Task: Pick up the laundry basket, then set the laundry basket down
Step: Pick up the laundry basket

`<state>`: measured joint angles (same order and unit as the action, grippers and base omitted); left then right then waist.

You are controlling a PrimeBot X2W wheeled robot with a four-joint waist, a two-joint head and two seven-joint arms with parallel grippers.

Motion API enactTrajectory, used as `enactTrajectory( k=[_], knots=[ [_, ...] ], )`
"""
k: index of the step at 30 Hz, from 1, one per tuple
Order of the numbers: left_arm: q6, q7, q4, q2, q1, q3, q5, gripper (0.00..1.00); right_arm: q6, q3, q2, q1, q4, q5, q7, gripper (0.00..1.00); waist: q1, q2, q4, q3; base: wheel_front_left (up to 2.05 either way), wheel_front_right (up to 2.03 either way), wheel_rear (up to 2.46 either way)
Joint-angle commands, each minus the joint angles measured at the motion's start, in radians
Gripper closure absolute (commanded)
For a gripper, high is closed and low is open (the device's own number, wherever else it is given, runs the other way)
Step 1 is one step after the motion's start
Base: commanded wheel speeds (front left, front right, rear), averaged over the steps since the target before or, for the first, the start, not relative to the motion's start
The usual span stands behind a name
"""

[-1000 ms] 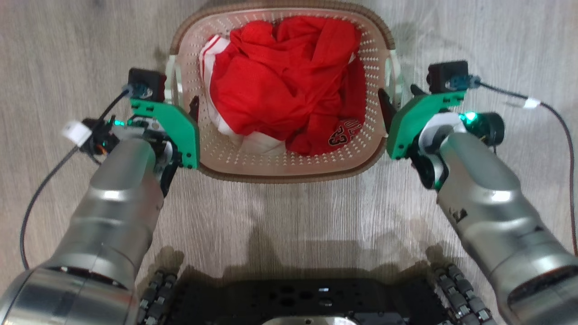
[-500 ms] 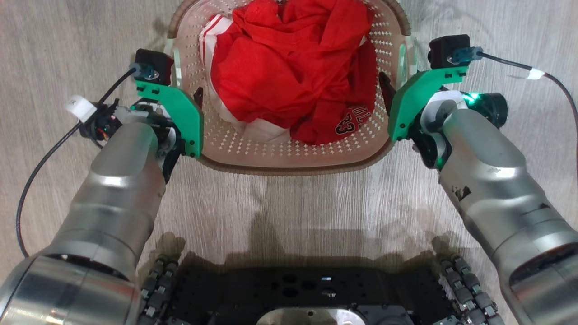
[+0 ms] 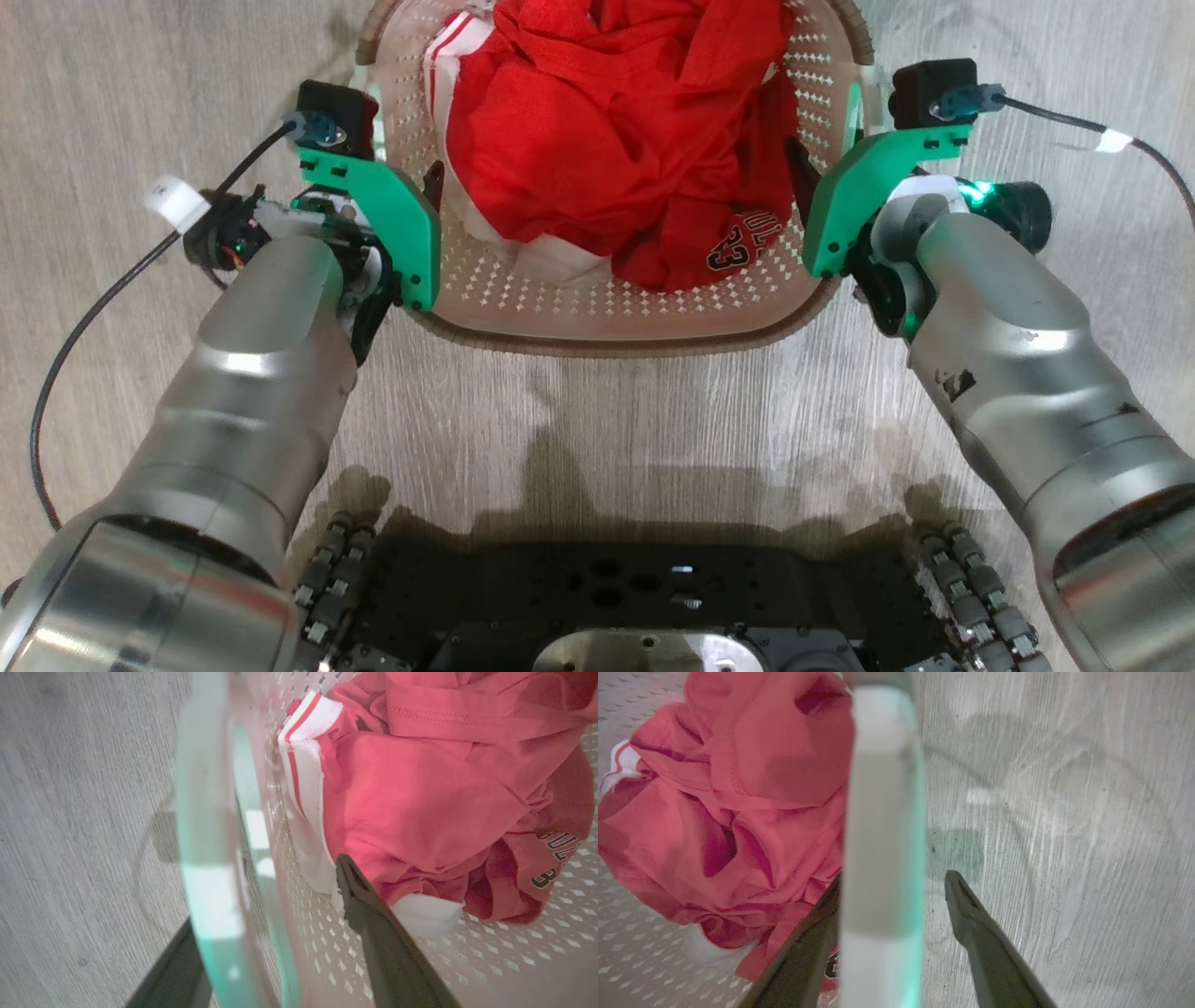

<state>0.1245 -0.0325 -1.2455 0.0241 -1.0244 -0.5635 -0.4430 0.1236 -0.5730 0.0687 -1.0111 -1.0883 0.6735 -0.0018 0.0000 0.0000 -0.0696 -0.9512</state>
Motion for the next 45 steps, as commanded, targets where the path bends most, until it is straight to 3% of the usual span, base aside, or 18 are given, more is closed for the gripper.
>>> enactTrajectory(
  k=[1,2,13,19,26,33,45],
  knots=[
    [0.006,-0.008,0.011,0.026,0.016,0.001,-0.017,0.34,0.007,-0.022,-0.019,0.036,0.007,0.012,-0.009,0.45,0.0000,0.0000,-0.003,0.000,0.00,0.00,0.00],
    [0.006,-0.007,0.014,0.026,0.018,-0.008,-0.028,1.00,0.007,-0.028,-0.019,0.036,0.005,0.017,-0.008,0.97,0.0000,0.0000,-0.004,0.000,0.00,0.00,0.00],
    [0.006,0.053,0.081,0.026,0.053,-0.153,-0.164,1.00,0.007,-0.075,-0.019,0.036,-0.013,0.072,0.008,1.00,0.0000,0.0000,-0.013,0.016,0.00,0.00,0.00],
    [0.006,0.075,0.086,0.026,0.071,-0.244,-0.219,1.00,0.007,-0.120,-0.019,0.062,-0.015,0.114,0.114,1.00,0.0000,0.0000,-0.012,0.061,0.00,0.00,0.00],
    [0.006,0.146,0.109,0.029,0.137,-0.367,-0.284,1.00,0.007,-0.164,-0.019,0.115,0.011,0.171,0.189,1.00,0.0000,0.0000,-0.008,0.188,0.00,0.00,0.00],
    [0.006,0.141,0.150,0.043,0.179,-0.424,-0.358,1.00,0.007,-0.185,-0.019,0.145,0.046,0.209,0.186,1.00,0.0000,0.0000,-0.004,0.300,0.00,0.00,0.00],
    [0.006,0.228,0.250,0.117,0.311,-0.568,-0.465,1.00,0.007,-0.262,-0.019,0.288,0.115,0.279,0.275,1.00,0.0000,0.0000,0.018,0.561,0.00,0.00,0.00]
  ],
)
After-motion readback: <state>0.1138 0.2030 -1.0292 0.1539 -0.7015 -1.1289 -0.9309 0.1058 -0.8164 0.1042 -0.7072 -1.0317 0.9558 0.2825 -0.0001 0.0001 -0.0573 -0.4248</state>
